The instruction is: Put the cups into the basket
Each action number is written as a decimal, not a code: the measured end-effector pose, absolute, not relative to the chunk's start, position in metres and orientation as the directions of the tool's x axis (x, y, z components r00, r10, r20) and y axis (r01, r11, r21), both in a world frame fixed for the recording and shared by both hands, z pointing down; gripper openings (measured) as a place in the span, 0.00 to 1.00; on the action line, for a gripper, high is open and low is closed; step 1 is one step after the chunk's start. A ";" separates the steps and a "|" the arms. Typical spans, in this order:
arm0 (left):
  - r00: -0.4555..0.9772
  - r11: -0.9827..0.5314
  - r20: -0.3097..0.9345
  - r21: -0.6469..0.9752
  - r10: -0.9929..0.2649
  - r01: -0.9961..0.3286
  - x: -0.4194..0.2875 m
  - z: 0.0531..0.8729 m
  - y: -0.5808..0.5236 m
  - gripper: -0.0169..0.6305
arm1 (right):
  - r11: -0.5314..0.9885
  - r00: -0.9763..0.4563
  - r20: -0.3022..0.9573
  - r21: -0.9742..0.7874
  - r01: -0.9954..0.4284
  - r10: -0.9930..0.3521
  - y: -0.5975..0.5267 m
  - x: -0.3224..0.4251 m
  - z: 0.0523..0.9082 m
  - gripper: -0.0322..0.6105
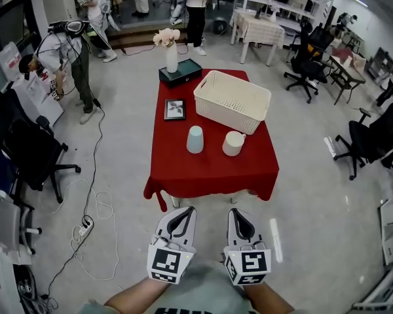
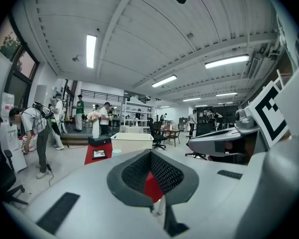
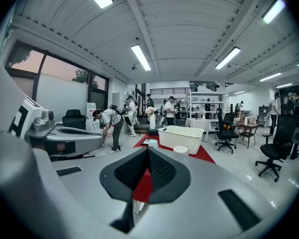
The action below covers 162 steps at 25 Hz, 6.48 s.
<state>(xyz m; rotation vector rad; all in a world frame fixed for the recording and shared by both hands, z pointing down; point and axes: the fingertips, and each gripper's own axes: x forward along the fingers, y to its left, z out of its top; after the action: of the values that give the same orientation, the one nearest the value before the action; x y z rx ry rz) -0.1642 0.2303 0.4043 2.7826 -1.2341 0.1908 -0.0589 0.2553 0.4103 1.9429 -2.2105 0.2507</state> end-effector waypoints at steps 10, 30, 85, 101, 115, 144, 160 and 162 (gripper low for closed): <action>0.699 -0.699 0.130 0.054 -0.703 -0.713 -0.184 0.403 0.216 0.03 | 0.090 -0.083 0.262 0.014 -0.996 -0.961 0.247 -0.084 0.411 0.07; 0.610 -0.617 0.202 0.031 -0.766 -0.786 -0.131 0.412 0.143 0.03 | 0.199 -0.198 0.275 -0.025 -0.980 -0.941 0.161 -0.026 0.420 0.07; 0.743 -0.762 0.258 0.037 -0.617 -0.646 -0.034 0.440 -0.036 0.03 | 0.124 -0.111 0.396 0.009 -0.992 -0.912 -0.003 0.044 0.452 0.07; 0.719 -0.754 0.351 0.052 -0.600 -0.655 -0.017 0.478 -0.060 0.03 | 0.253 -0.183 0.543 0.056 -0.966 -0.819 -0.036 0.061 0.505 0.49; 0.556 -0.618 0.470 0.028 -0.686 -0.785 0.003 0.513 -0.082 0.03 | 0.560 -0.394 0.671 0.039 -0.827 -0.628 -0.057 0.069 0.560 0.63; 0.468 -0.531 0.500 0.019 -0.729 -0.847 -0.006 0.526 -0.086 0.03 | 0.713 -0.376 0.775 0.133 -0.689 -0.508 -0.066 0.063 0.592 0.64; 0.509 -0.561 0.464 0.031 -0.725 -0.827 -0.007 0.511 -0.088 0.03 | 0.671 -0.384 0.737 0.126 -0.730 -0.556 -0.065 0.061 0.553 0.64; 0.513 -0.560 0.453 0.037 -0.729 -0.828 -0.008 0.506 -0.091 0.03 | 0.668 -0.392 0.720 0.133 -0.732 -0.573 -0.069 0.059 0.538 0.64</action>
<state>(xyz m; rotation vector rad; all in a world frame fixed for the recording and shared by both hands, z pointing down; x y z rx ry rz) -0.0076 -0.0912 0.5056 2.5081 -1.3177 0.5748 0.0587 -0.0695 0.5378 1.0040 -2.1082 0.2627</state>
